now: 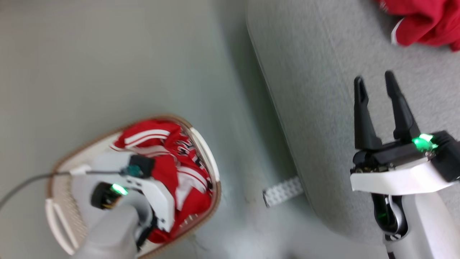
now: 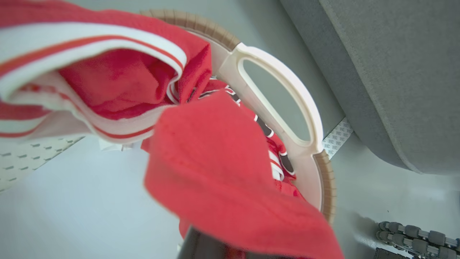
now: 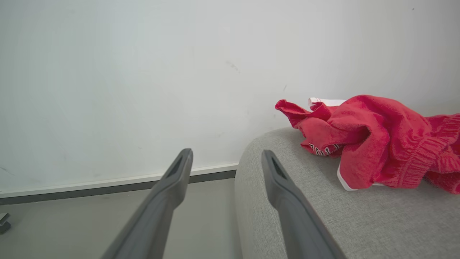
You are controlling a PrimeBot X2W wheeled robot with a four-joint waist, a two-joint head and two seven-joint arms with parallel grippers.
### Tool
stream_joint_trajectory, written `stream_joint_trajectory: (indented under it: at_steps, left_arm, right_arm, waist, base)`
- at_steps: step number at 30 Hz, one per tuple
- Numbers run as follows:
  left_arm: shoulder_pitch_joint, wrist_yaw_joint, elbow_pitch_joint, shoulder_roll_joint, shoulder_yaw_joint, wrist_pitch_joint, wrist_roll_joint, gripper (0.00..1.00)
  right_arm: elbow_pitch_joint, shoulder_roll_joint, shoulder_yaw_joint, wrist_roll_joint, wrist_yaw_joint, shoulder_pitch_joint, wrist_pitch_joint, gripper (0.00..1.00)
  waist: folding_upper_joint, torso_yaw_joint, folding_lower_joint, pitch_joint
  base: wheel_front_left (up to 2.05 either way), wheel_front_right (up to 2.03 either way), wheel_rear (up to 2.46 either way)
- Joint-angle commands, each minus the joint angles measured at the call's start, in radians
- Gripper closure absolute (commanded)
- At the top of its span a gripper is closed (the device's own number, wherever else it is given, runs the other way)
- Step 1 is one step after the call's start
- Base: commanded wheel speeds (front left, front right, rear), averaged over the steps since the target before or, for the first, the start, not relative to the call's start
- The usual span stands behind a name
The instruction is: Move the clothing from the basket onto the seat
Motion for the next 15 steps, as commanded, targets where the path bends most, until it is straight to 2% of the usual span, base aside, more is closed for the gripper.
stream_joint_trajectory:
  at_steps: [1, 10, 15]
  left_arm:
    - [0.034, 0.001, -0.014, -0.017, -0.019, -0.034, -0.025, 1.0]
    - [0.109, 0.001, -0.102, -0.031, -0.058, -0.105, -0.091, 1.0]
    - [0.147, 0.001, -0.19, -0.025, -0.034, -0.11, -0.093, 1.0]
  right_arm:
    - [0.016, 0.0, -0.008, -0.024, -0.002, 0.028, 0.001, 0.0]
    - [0.059, -0.009, -0.006, -0.068, -0.002, 0.095, 0.0, 0.0]
    - [0.081, -0.031, -0.003, -0.06, -0.002, 0.143, 0.001, 0.0]
  waist:
    - [0.0, 0.056, 0.0, -0.126]
    - [0.0, 0.124, 0.0, -0.322]
    - [0.0, 0.161, 0.0, -0.42]
  base:
    - [0.0, 0.0, 0.0]
    - [0.0, 0.0, 0.0]
    - [0.0, 0.0, 0.0]
